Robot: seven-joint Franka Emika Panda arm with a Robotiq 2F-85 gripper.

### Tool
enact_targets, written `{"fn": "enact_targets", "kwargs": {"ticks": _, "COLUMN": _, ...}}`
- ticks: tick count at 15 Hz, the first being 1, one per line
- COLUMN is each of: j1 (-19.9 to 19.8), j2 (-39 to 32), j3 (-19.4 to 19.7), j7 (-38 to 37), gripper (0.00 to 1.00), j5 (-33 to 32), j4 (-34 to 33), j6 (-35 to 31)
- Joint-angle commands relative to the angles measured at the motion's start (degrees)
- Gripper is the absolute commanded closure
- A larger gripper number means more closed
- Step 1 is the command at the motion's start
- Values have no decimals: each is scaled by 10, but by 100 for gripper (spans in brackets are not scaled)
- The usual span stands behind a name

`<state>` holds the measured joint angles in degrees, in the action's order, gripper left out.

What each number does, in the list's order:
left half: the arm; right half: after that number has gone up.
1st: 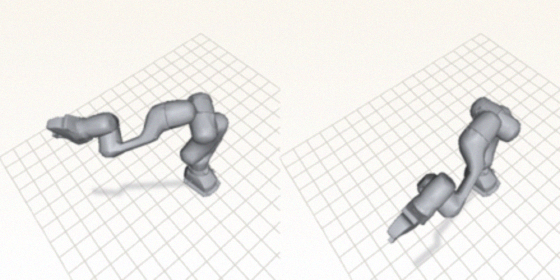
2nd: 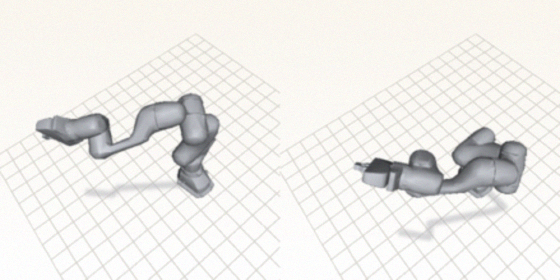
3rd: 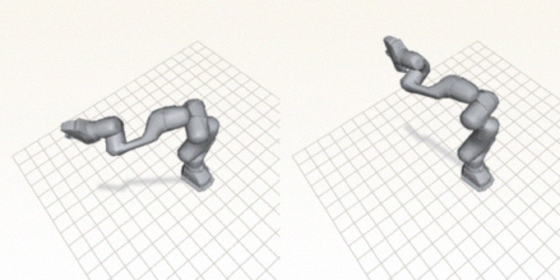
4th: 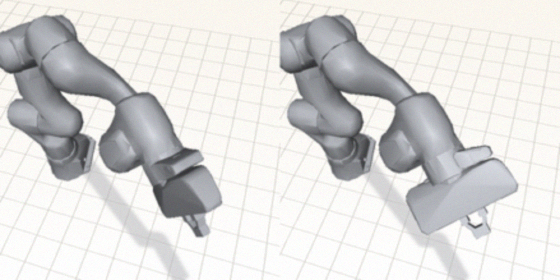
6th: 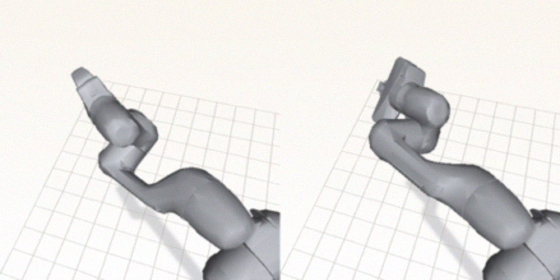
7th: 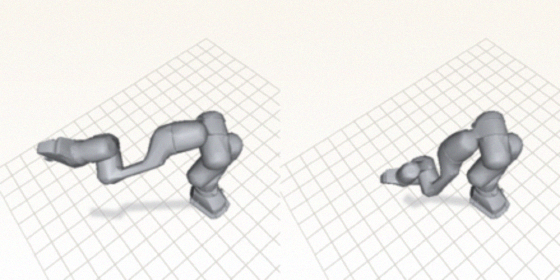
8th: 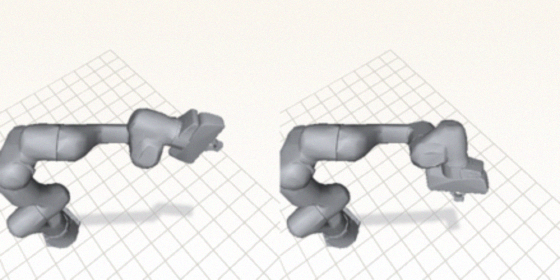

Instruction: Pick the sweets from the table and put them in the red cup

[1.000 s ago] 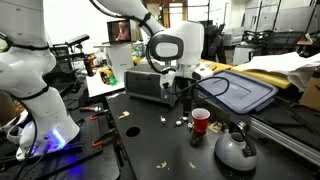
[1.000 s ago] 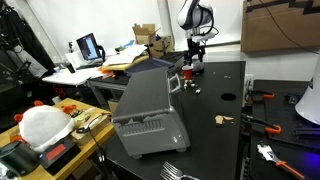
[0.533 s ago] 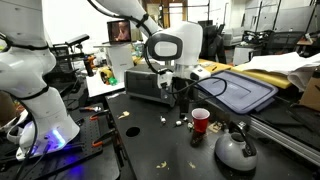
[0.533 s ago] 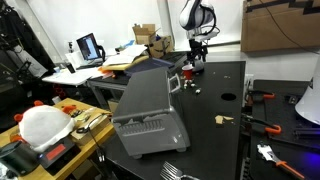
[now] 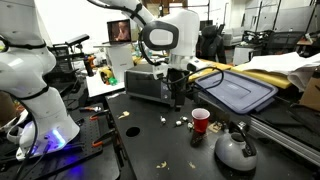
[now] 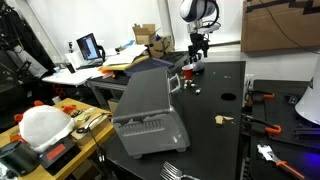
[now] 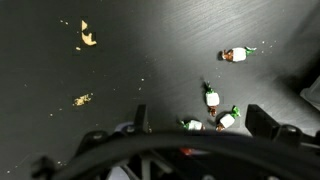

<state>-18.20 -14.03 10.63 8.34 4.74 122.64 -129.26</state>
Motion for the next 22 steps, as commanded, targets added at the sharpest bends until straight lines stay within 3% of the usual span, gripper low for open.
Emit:
{"fn": "enact_targets", "kwargs": {"ticks": 1, "j1": 7, "j2": 64, "j3": 10, "j7": 23, "gripper": 0, "j5": -11, "j4": 30, "j6": 55}}
{"fn": "enact_targets", "kwargs": {"ticks": 10, "j1": 27, "j2": 128, "j3": 4, "j7": 84, "gripper": 0, "j5": -32, "j4": 31, "j6": 152}}
{"fn": "enact_targets", "kwargs": {"ticks": 22, "j1": 68, "j2": 235, "j3": 2, "j7": 129, "gripper": 0, "j5": -65, "j4": 108, "j6": 138}}
